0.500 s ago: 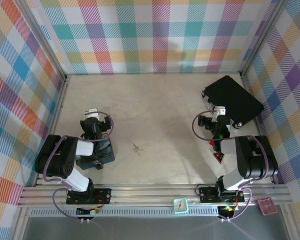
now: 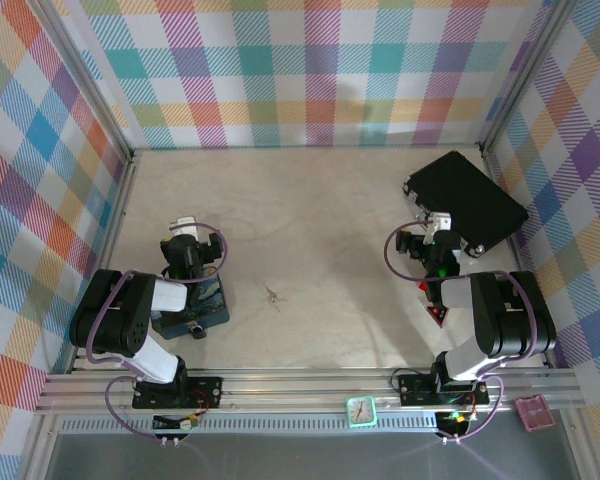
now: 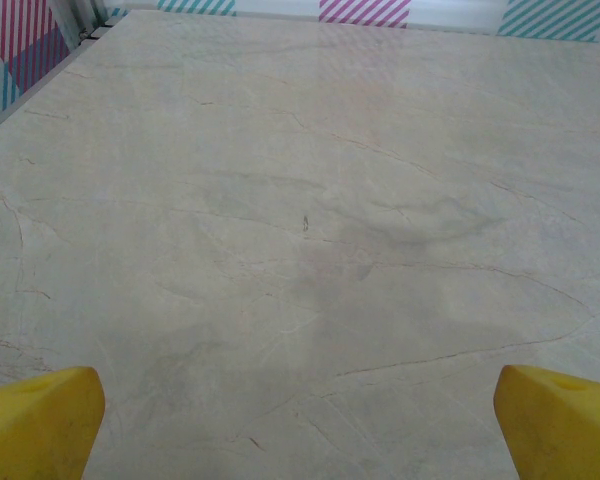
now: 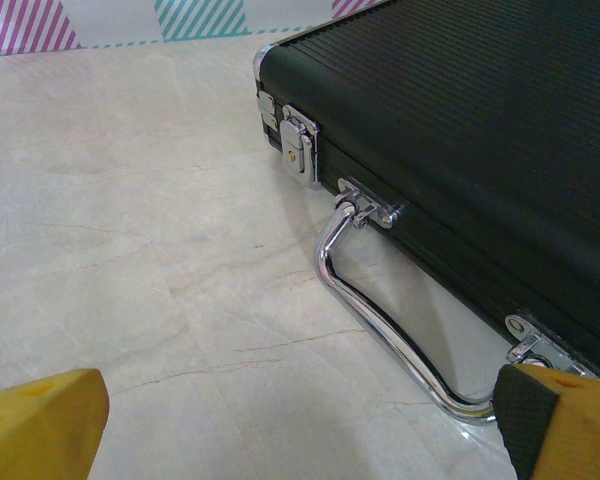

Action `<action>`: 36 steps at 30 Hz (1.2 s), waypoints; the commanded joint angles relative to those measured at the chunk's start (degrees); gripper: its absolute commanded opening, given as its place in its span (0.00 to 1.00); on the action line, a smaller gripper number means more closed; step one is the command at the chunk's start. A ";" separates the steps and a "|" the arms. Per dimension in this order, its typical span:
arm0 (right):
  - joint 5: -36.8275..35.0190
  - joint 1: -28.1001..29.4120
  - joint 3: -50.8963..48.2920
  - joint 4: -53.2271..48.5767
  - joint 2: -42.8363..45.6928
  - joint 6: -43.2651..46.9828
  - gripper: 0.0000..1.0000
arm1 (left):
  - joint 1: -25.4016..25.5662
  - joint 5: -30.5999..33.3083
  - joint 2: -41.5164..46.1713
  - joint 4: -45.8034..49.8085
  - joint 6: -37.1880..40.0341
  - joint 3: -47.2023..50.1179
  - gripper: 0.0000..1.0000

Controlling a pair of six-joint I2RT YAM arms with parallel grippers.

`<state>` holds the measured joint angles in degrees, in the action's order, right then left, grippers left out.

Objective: Unlock a padlock with a key

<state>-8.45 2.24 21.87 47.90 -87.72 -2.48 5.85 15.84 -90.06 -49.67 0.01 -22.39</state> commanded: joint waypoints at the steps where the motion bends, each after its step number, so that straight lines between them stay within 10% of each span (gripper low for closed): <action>1: 0.79 -0.22 1.07 0.65 -0.15 0.37 0.99 | -0.28 -0.75 -0.29 -1.13 -0.01 -0.28 1.00; 13: 1.09 -0.48 1.18 0.40 0.21 0.38 0.99 | -0.30 -0.64 -0.29 -1.39 -0.01 -0.15 1.00; 20: -3.47 1.92 8.86 -21.92 12.12 0.46 0.99 | 2.33 5.20 3.19 -0.45 1.58 0.57 1.00; 28: 1.17 8.21 18.09 -49.58 24.17 -15.91 0.99 | 8.03 17.01 18.95 47.89 -9.23 -19.44 1.00; 36: 1.83 19.47 19.89 -65.07 23.90 -20.50 0.99 | 8.82 1.41 25.37 94.21 -28.48 -33.85 1.00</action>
<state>-7.35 19.35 40.82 -7.64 -63.24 -19.94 13.93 23.31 -65.56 19.18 -20.16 -55.90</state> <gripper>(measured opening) 0.991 0.997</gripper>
